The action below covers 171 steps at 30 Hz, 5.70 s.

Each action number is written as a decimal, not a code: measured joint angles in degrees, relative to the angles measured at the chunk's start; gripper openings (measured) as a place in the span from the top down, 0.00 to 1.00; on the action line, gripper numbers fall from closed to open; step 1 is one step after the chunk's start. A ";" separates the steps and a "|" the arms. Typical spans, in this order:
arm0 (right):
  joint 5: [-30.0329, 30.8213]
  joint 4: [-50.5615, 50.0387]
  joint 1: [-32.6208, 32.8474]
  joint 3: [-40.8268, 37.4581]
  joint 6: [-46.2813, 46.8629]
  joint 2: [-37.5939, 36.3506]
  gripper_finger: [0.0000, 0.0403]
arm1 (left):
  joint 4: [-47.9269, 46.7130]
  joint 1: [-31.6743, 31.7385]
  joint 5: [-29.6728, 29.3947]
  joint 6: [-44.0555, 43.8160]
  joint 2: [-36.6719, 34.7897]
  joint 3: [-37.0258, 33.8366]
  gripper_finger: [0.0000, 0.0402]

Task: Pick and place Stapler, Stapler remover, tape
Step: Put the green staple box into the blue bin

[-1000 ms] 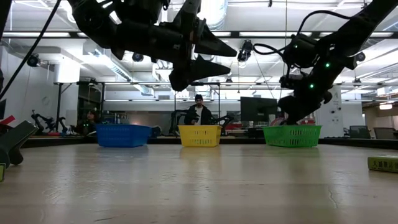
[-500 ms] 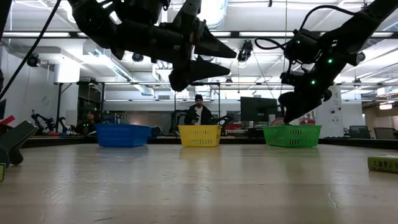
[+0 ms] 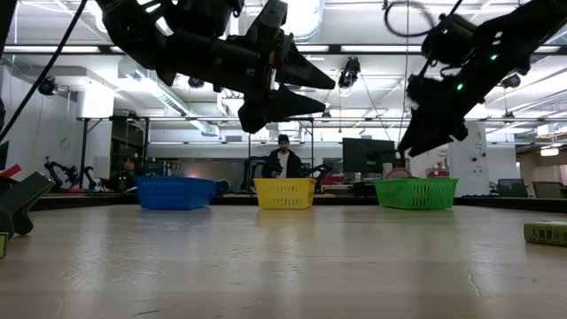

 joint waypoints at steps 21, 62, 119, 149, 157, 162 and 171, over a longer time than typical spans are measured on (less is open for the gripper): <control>-12.91 0.83 40.84 -3.29 41.82 -1.96 0.41 | 4.18 -2.28 -5.42 -0.44 0.04 0.32 0.47; -6.03 -20.06 61.92 23.81 50.80 40.44 0.43 | 3.84 -2.12 -5.03 3.52 0.04 4.63 0.47; 41.16 -19.19 53.01 23.99 8.96 24.94 0.72 | 3.09 -1.78 -5.48 -9.53 2.46 5.22 0.47; 42.60 -16.88 50.43 26.88 2.58 25.88 0.71 | 3.58 -1.38 -5.03 -6.32 7.45 9.79 0.54; 42.55 -16.05 50.37 26.84 2.22 25.88 0.72 | 3.30 -1.21 -4.75 -5.73 7.45 9.79 0.76; 42.57 -15.38 50.53 26.75 1.48 25.88 0.67 | 2.99 -1.14 -4.82 -3.82 7.45 9.73 0.87; 42.24 -16.20 51.91 26.84 3.40 25.82 0.53 | 1.85 -0.51 -4.88 -2.34 7.45 9.49 0.85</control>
